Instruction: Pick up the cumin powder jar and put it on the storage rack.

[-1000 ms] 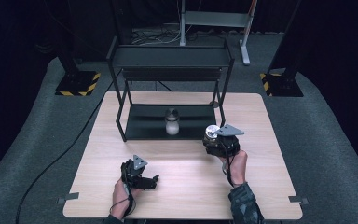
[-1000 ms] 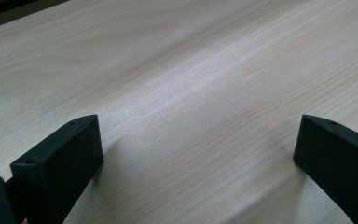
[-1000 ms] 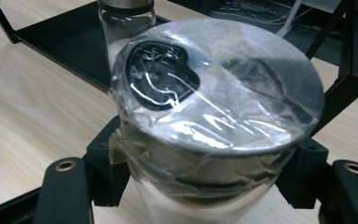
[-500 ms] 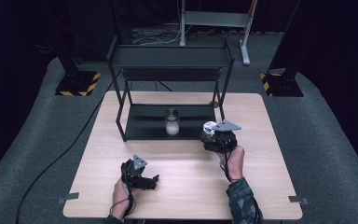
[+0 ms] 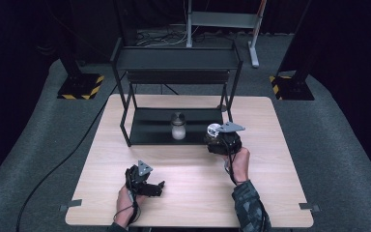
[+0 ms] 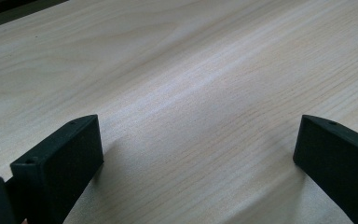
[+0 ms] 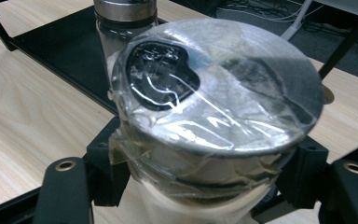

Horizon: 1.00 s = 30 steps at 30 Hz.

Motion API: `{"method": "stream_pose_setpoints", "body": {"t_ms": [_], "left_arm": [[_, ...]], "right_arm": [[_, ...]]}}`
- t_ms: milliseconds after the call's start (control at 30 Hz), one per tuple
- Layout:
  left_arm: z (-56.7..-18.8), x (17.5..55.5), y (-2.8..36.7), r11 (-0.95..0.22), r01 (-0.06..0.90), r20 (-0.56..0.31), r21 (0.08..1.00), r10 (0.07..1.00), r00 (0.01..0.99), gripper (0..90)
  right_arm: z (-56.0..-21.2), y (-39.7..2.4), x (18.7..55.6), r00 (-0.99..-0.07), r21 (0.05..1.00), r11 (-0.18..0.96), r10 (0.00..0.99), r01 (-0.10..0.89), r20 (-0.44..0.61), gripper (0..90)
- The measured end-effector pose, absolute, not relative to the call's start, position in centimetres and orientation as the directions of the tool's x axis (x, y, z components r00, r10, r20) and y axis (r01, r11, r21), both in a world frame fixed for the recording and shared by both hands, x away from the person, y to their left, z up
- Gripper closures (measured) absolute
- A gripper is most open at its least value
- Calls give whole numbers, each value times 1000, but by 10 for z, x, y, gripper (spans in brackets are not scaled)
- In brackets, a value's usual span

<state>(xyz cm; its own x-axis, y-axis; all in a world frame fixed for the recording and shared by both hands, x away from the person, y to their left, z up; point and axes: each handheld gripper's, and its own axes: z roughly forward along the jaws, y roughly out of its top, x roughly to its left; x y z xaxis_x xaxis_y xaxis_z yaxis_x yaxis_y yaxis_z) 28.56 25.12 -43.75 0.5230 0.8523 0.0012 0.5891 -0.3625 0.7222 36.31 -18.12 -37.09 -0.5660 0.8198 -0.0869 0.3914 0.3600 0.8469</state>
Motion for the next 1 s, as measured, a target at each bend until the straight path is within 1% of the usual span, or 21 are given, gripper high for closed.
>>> {"method": "stream_pose_setpoints", "body": {"t_ms": [1000], "left_arm": [[-437, 286, 251, -362, 590, 0, 722, 852, 524, 8]], "right_arm": [[-367, -166, 385, -576, 847, 361, 813, 390, -81, 300]]}}
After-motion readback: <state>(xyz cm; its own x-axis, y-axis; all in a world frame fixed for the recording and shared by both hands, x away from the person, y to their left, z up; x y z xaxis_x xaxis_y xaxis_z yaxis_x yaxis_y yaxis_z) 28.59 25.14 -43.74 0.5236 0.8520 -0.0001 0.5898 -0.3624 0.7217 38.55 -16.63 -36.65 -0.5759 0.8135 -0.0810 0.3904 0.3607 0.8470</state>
